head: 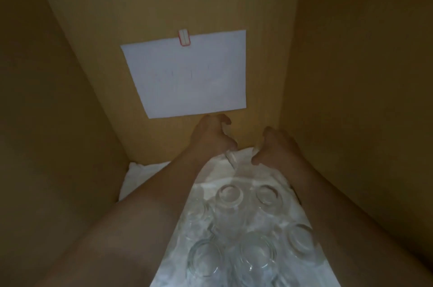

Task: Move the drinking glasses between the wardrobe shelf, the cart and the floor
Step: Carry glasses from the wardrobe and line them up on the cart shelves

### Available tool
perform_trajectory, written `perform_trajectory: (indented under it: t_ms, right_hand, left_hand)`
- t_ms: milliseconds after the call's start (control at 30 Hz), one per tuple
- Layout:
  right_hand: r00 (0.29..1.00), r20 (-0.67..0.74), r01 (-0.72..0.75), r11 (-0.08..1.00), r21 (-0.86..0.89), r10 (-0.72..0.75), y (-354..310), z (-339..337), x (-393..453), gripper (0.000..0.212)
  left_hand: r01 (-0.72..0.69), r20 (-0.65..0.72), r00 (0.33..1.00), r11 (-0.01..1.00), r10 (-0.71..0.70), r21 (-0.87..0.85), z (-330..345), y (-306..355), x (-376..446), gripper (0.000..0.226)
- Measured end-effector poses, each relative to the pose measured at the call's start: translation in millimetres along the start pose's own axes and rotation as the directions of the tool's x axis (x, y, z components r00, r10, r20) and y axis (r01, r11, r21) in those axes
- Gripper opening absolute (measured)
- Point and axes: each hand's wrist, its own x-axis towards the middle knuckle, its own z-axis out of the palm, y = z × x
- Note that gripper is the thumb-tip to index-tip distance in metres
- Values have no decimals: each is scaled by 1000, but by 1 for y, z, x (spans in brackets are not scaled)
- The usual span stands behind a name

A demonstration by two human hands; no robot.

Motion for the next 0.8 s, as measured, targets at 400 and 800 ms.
perform_trajectory:
  t_ms: [400, 800]
  right_hand:
    - [896, -240, 62, 431, 900, 373, -51, -71, -86, 67]
    - [993, 78, -37, -403, 915, 86, -85, -35, -223, 54]
  left_hand:
    - [-13, -75, 967, 247, -243, -969, -141, 50, -96, 54]
    - [169, 216, 967, -300, -132, -939, -178, -2, -225, 49]
